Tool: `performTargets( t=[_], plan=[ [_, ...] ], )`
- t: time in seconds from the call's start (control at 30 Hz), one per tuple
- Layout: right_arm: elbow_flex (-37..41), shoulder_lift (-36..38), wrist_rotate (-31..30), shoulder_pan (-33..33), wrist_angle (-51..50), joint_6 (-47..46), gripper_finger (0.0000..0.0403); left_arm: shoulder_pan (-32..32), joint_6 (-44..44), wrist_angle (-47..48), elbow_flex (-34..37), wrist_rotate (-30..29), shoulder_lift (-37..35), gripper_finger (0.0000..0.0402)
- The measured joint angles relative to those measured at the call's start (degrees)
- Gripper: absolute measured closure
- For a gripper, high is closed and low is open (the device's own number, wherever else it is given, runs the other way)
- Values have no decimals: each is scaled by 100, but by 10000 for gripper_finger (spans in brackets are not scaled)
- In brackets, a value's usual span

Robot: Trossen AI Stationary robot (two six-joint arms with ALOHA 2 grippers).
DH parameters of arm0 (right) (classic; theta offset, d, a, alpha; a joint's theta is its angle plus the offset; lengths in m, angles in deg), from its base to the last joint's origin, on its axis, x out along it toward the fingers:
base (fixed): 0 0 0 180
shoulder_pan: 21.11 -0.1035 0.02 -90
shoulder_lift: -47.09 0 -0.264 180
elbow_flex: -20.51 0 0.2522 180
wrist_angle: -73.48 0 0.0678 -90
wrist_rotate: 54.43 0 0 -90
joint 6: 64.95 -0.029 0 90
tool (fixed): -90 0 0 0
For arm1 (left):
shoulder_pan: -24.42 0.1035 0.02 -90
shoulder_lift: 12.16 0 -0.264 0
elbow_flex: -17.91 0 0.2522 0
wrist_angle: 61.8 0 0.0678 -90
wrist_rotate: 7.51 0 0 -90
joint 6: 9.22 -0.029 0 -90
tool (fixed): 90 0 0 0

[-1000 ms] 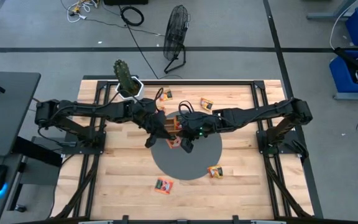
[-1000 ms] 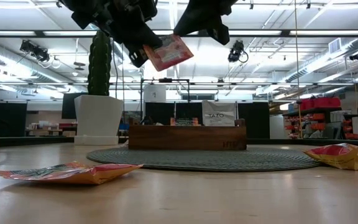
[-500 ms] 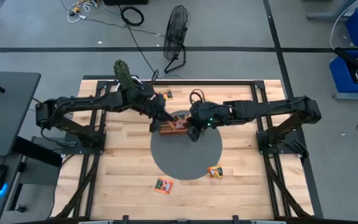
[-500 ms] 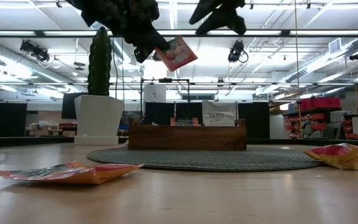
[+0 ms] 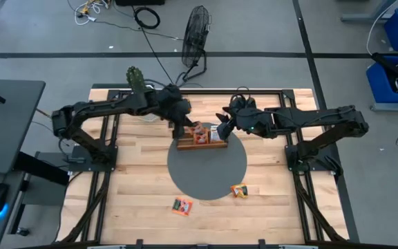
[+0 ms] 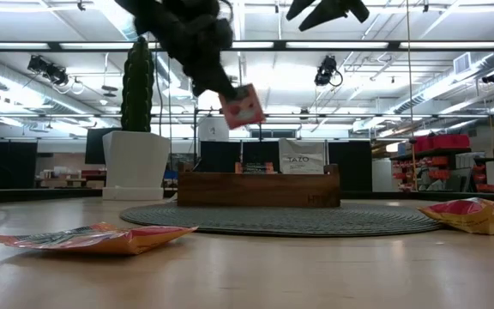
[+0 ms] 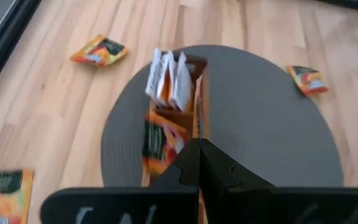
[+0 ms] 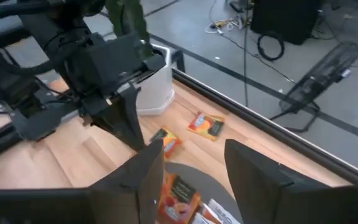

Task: Pick & Place Tea
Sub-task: Put the pink tea bag into the middle section of the wooden organizer

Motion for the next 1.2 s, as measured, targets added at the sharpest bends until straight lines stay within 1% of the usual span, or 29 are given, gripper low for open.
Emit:
performTargets(
  t=[0.03,0.2,0.3,0.6,0.67,0.77,1.0,1.2],
  plan=[
    [0,0,-41,-1,-60,-45,225,-2,-3,22,-128,-30,138,401],
    [-2,0,-69,0,-397,-312,225,-5,-16,797,-735,-456,721,401],
    [-2,0,-233,-2,-590,-480,225,1,-58,825,-898,-571,914,401],
    [-2,0,-366,-4,-704,-542,224,-174,-122,773,-945,-572,1174,400],
    [-2,0,-428,-4,-760,-547,224,-238,-132,538,-960,-578,1265,400],
    [-2,0,-482,-2,-817,-584,224,-300,-240,454,-951,-610,1385,400],
    [2,-2,-570,-2,-949,-667,224,-382,-243,536,-951,-645,1738,400],
    [2,-2,-615,-2,-995,-662,224,-382,-260,565,-945,-663,1883,400]
  ],
)
